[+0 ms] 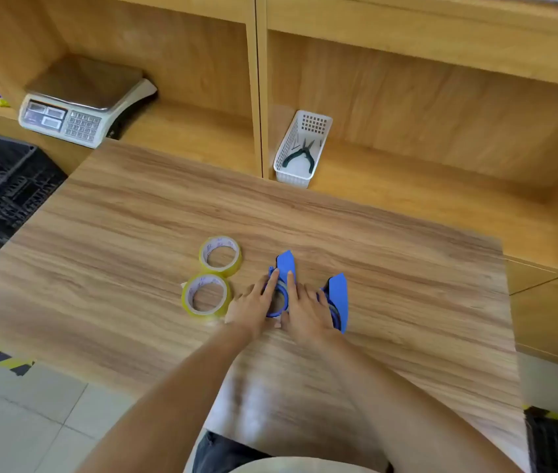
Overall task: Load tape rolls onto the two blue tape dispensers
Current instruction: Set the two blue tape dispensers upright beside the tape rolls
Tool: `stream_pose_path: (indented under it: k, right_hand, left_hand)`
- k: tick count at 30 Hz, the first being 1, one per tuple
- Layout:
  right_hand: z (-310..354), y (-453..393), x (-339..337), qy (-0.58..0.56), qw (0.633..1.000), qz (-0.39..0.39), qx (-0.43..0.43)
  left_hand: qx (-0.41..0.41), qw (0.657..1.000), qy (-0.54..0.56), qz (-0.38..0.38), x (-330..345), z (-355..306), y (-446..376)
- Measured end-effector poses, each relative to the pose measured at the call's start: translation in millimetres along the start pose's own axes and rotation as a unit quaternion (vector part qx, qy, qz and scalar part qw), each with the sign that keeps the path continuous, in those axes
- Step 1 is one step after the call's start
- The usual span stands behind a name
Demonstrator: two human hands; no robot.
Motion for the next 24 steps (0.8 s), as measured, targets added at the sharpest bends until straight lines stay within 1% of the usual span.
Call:
stream_pose_path:
  k: [5, 13, 24]
  right_hand:
    - [-7, 1, -11, 0.005, 1.000, 0.012, 0.014]
    - [-15, 11, -16, 0.044, 0.998, 0.037, 0.022]
    - [-17, 13, -21, 0.018, 0.999, 0.015, 0.047]
  left_hand:
    - [-0.005, 1.000, -0.012, 0.004, -1, -1, -3]
    - [-0.003, 0.999, -0.031, 0.007, -2, 0, 1]
    - [0.033, 0.999, -0.008, -0.031, -17, -1, 13]
Point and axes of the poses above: each hand's wrist, its own y-axis away from the middle knuckle, its own x-axis out of the palm, z = x × y, the point moved 9 cm from there along -y, towards the middle knuckle, and after that the axes turned 2 degrees about -z, right-handed, at the moved point
